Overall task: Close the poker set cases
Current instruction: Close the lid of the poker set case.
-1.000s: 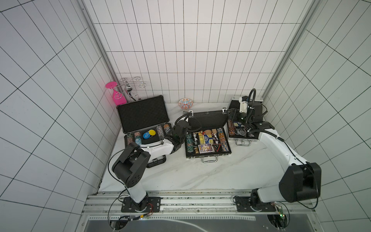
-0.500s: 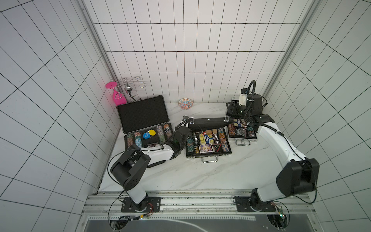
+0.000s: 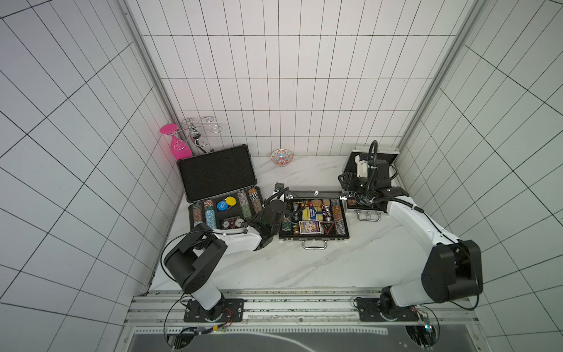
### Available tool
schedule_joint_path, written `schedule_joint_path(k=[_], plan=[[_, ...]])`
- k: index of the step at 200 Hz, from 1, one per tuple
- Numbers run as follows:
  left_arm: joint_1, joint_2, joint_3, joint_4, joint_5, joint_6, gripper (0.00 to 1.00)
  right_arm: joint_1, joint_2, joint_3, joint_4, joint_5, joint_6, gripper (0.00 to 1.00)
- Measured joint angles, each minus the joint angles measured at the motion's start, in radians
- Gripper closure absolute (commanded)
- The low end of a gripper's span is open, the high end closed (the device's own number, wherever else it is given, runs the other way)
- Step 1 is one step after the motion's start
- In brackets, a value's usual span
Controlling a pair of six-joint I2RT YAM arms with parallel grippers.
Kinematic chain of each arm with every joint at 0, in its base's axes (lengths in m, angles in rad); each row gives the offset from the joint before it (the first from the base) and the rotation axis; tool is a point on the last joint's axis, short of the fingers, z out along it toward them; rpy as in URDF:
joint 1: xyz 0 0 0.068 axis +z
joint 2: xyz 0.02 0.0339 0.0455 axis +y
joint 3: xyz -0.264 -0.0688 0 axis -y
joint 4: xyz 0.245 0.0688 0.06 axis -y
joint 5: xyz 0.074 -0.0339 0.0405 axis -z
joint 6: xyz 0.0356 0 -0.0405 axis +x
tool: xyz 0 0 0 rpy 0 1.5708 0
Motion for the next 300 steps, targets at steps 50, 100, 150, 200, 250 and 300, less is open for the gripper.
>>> schedule_joint_path(k=[50,100,150,200,250,300], plan=[[-0.008,0.011,-0.065,-0.064,0.029,-0.088,0.76,0.001,-0.081,-0.118,0.046,-0.035,0.055,0.4],[-0.026,0.011,-0.104,-0.159,0.064,-0.169,0.67,0.006,-0.082,-0.141,0.063,-0.056,0.066,0.4],[-0.027,-0.046,-0.129,-0.311,0.148,-0.289,0.66,0.007,-0.083,-0.141,0.064,-0.061,0.066,0.4],[-0.027,-0.138,-0.129,-0.494,0.179,-0.406,0.63,0.012,-0.099,-0.141,0.061,-0.063,0.065,0.39],[-0.026,-0.207,-0.105,-0.704,0.155,-0.498,0.52,0.025,-0.114,-0.141,0.047,-0.058,0.06,0.39],[0.029,-0.307,-0.021,-0.776,0.187,-0.528,0.53,0.032,-0.114,-0.141,0.032,-0.048,0.049,0.39]])
